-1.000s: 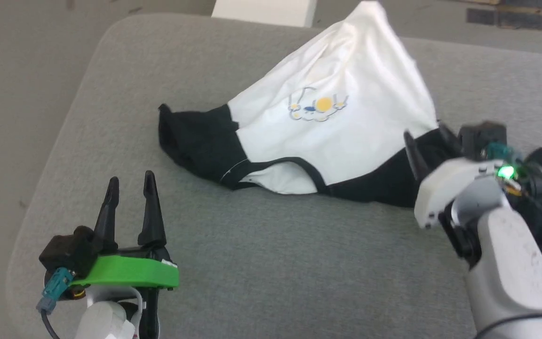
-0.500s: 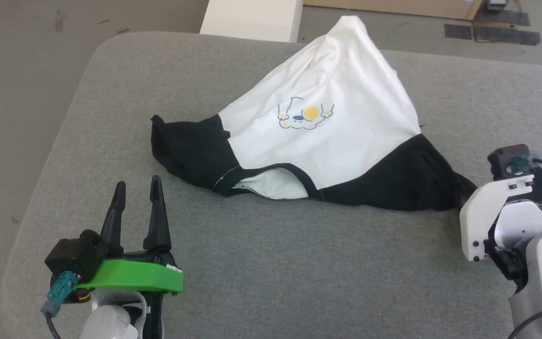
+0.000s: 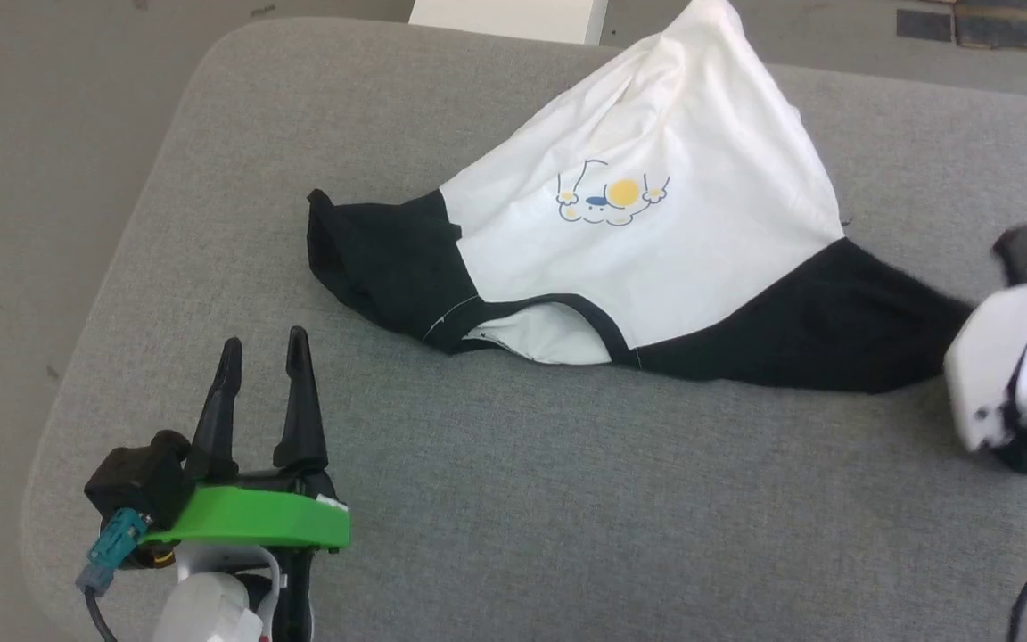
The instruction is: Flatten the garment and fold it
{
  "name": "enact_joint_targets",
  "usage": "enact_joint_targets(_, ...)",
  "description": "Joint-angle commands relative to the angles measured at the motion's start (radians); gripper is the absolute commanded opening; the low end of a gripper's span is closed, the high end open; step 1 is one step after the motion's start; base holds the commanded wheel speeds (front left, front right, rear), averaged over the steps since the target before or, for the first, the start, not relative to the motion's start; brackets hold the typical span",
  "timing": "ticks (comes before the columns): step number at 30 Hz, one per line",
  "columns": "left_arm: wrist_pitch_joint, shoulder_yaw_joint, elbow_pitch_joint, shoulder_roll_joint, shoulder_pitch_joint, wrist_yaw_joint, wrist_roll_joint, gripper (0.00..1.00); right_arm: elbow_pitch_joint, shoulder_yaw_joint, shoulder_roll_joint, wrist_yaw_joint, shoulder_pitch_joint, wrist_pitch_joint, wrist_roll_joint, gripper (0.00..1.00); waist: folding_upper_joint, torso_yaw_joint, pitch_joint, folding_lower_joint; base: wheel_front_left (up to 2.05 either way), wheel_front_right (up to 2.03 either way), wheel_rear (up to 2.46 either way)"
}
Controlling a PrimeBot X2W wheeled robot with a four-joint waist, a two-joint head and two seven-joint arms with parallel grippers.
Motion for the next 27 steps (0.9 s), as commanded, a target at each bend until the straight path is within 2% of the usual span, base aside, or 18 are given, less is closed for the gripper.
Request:
enact_joint_targets(1, -0.005, -0.002, -0.004, -0.002, -0.019, 0.0, -0.003, 1.0, 0.009, 0.004, -0.03, -0.002, -0.052, 0.007, 0.0, 0.0, 0.0, 0.004, 0.021, 0.0, 0.0, 0.0, 0.0)
enact_joint_targets(8, -0.005, -0.037, -0.003, -0.002, -0.067, -0.007, -0.014, 1.0, 0.131, 0.06, -0.155, -0.002, -0.266, -0.01, -0.037, 0.0, 0.0, 0.047, 0.096, 0.0, 0.0, 0.0, 0.0)
enact_joint_targets(12, -0.005, -0.055, -0.002, -0.002, -0.092, -0.009, -0.024, 1.0, 0.194, 0.055, -0.186, -0.002, -0.37, -0.069, -0.089, 0.0, 0.0, 0.081, 0.138, 0.0, 0.0, 0.0, 0.0)
enact_joint_targets(13, -0.005, -0.057, -0.002, -0.002, -0.097, -0.009, -0.027, 1.0, 0.211, 0.05, -0.185, -0.002, -0.387, -0.084, -0.1, 0.2, 0.0, 0.086, 0.144, 0.0, 0.0, 0.0, 0.0)
enact_joint_targets(14, -0.005, -0.06, 0.0, -0.002, -0.101, -0.009, -0.029, 1.0, 0.239, 0.047, -0.178, -0.002, -0.403, -0.091, -0.105, 1.0, 0.0, 0.091, 0.146, 0.0, 0.0, 0.0, 0.0)
enact_joint_targets(20, -0.005, -0.057, 0.012, -0.002, -0.093, -0.003, -0.029, 1.0, 0.334, 0.04, -0.143, -0.002, -0.459, -0.184, -0.098, 1.0, 0.0, 0.081, 0.116, 0.0, 0.0, 0.0, 0.0)
enact_joint_targets(27, -0.005, -0.048, 0.024, -0.002, -0.069, -0.008, -0.009, 1.0, 0.3, -0.023, -0.055, -0.002, -0.397, -0.401, -0.013, 1.0, 0.0, 0.03, 0.019, 0.0, 0.0, 0.0, 0.0)
